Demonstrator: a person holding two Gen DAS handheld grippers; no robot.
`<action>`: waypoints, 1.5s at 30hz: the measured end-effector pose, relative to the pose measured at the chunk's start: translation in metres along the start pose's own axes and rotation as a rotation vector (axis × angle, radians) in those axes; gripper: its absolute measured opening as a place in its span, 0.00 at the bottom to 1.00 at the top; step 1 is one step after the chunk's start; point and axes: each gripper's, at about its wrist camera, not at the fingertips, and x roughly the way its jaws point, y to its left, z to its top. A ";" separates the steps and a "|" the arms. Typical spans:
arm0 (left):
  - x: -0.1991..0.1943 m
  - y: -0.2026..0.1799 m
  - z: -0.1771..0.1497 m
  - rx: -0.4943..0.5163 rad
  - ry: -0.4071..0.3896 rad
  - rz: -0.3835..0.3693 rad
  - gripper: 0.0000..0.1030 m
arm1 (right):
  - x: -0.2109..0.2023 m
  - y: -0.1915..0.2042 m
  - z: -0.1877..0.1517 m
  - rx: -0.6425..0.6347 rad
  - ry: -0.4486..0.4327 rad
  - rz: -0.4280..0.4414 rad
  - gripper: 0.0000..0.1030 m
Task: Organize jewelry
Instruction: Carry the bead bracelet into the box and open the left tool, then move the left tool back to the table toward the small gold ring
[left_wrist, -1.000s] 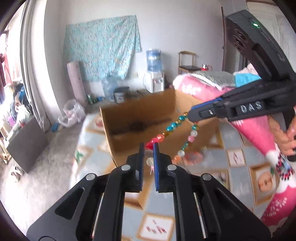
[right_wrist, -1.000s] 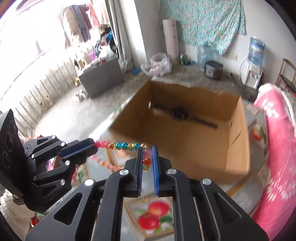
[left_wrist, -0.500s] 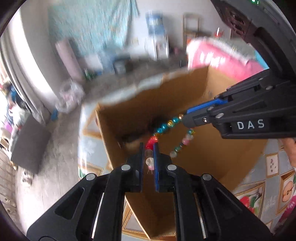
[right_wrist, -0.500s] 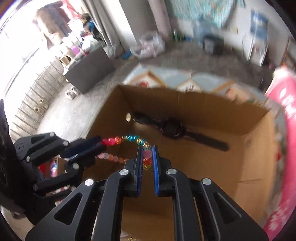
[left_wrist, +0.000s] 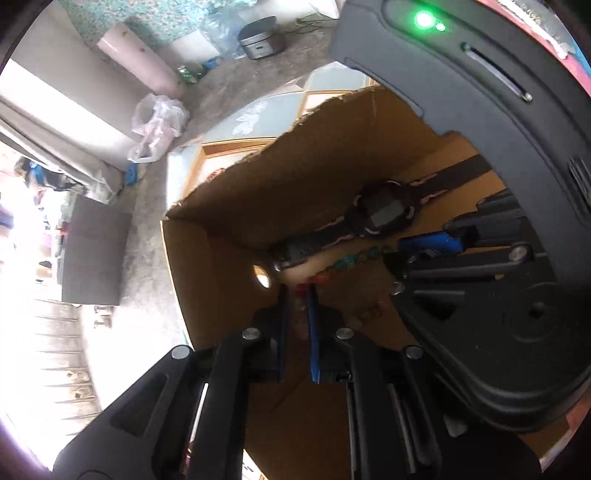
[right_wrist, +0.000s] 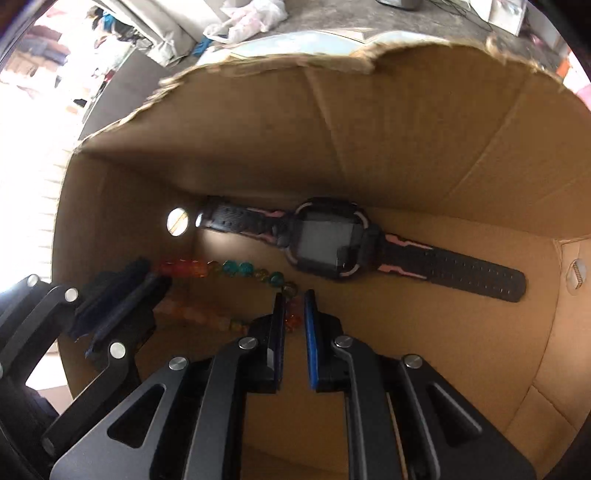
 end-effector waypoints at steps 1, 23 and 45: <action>0.000 -0.001 0.000 0.001 -0.001 0.009 0.10 | 0.001 -0.001 0.000 0.005 0.007 0.009 0.11; -0.096 0.005 -0.081 -0.052 -0.263 -0.081 0.14 | -0.075 0.012 -0.047 -0.065 -0.183 -0.023 0.41; -0.027 -0.098 -0.237 0.007 -0.392 -0.432 0.14 | -0.036 -0.053 -0.275 -0.107 -0.332 0.118 0.41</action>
